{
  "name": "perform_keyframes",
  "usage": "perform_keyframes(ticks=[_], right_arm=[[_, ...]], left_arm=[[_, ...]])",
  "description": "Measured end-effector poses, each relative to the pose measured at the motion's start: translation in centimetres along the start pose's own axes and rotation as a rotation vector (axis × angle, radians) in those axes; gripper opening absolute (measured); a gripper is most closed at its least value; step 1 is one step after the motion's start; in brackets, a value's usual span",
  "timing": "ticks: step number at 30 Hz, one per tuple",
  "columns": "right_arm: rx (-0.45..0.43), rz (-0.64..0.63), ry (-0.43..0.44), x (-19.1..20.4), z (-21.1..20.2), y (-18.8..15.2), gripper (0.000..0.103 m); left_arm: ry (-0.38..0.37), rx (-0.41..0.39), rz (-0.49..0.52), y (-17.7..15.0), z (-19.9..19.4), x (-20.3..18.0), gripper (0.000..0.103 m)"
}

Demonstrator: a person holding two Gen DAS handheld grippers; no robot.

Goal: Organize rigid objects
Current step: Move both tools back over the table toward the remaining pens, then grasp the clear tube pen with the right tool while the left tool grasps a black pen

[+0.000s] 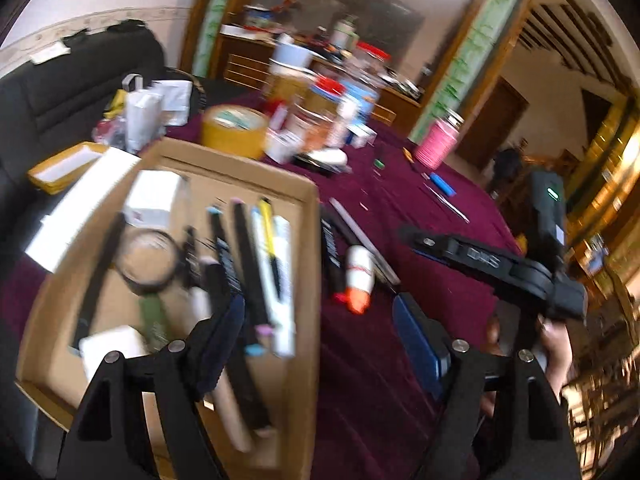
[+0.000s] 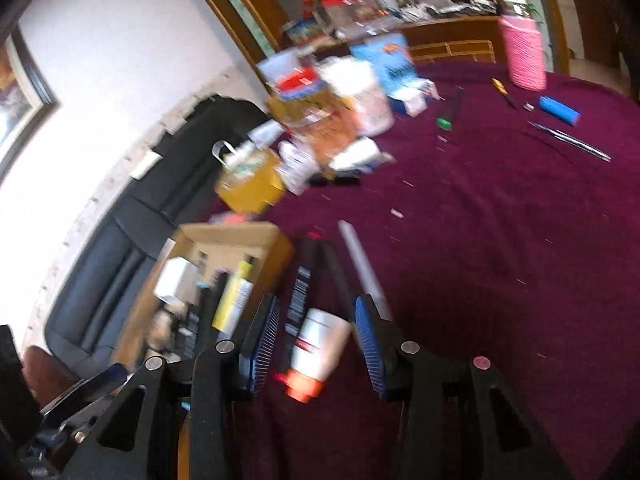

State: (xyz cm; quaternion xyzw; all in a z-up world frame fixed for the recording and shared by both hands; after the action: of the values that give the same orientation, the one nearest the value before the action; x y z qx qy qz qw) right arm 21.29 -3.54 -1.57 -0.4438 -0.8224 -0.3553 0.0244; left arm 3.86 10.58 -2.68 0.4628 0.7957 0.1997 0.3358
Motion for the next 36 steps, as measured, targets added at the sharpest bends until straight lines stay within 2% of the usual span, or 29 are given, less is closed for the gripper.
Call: perform_keyframes(ticks=[3,7,11,15,20,25,27,30,36], right_arm=[[0.072,-0.008,-0.021,-1.0,0.9,0.1,0.043],[0.122,-0.039,-0.062,-1.7,2.8,1.1,0.042],[0.177,-0.032,-0.078,-2.5,5.6,2.2,0.029],[0.196,-0.015,-0.085,-3.0,7.3,2.4,0.023],[0.172,-0.065,-0.147,-2.3,7.6,2.3,0.015],[0.158,-0.193,-0.282,-0.6,7.7,1.5,0.009],[0.154,-0.165,-0.283,-1.1,7.1,1.5,0.008],[0.118,-0.087,-0.213,-3.0,4.3,1.7,0.008],[0.08,-0.001,-0.232,-6.8,0.9,0.2,0.008]], left_arm=[[-0.053,0.029,0.02,-0.8,0.3,-1.0,0.076],[-0.052,0.03,0.02,-1.3,0.3,-1.1,0.076],[-0.084,0.034,-0.018,-1.5,-0.2,-0.4,0.076],[-0.094,0.054,-0.035,-1.5,-0.1,-0.1,0.076],[-0.104,0.054,-0.026,-1.6,-0.1,-0.4,0.076],[-0.109,0.057,-0.019,-1.7,0.1,-0.9,0.076],[-0.099,0.071,-0.02,-1.7,0.3,-1.0,0.076],[-0.104,0.07,-0.027,-1.4,0.4,-1.1,0.076],[-0.115,0.105,-0.02,-0.7,2.0,-2.7,0.076]])
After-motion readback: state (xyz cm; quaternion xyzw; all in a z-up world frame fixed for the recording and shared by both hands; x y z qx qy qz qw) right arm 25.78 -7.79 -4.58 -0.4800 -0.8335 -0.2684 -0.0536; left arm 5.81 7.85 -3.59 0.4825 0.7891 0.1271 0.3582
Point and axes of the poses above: each gripper's, at about its wrist camera, not at the fingertips, and z roughly the way its jaws point, x to its left, y to its top, the point moved 2 cm from there along z, roughly the way its jaws point, and after that the axes turned 2 degrees about x, right-handed, at the moved point
